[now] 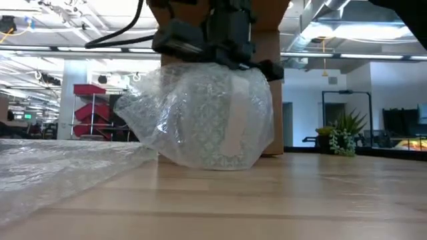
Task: Wrap mug
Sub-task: Wrap the blue patterned mug with the right transparent bubble wrap, then put the wrapped blue patterned mug into the cardboard box
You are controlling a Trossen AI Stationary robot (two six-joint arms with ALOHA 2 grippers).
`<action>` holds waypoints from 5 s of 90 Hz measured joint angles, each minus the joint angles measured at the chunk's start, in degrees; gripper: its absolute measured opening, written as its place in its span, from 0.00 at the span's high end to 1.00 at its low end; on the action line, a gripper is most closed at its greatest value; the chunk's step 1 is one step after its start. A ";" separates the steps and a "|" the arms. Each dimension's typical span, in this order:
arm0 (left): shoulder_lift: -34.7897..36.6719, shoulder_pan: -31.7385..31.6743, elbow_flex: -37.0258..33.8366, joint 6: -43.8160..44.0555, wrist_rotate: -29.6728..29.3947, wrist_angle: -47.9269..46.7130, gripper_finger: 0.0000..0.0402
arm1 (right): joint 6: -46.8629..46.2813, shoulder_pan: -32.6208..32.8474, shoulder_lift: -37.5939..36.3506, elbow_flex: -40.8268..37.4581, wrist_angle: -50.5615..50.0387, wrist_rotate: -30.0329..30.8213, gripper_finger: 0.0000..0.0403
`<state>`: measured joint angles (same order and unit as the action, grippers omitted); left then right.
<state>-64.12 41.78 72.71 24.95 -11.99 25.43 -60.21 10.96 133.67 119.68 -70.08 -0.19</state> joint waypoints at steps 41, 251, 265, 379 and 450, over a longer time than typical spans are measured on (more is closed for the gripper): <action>0.02 0.00 0.00 0.39 -0.02 -1.30 1.00 | 6.12 1.42 -2.23 11.00 -7.98 0.56 1.00; -40.01 -34.71 60.75 -10.41 -11.79 -89.52 1.00 | -26.46 35.13 -9.74 13.85 -3.57 18.58 0.94; -41.42 -40.84 55.30 -6.12 -9.45 -91.10 1.00 | -23.49 34.60 -9.66 13.83 -3.86 18.53 0.93; -44.43 -36.12 55.19 -27.71 -20.47 -56.48 1.00 | -15.94 36.88 -9.81 13.86 -5.55 18.37 0.93; -49.03 -46.36 55.17 -20.14 -19.05 -64.43 1.00 | -16.88 36.98 -9.83 13.86 -5.58 18.60 0.93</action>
<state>-113.15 -4.58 127.87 4.81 -31.04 -39.00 -77.09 47.94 123.84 133.53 -75.66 18.42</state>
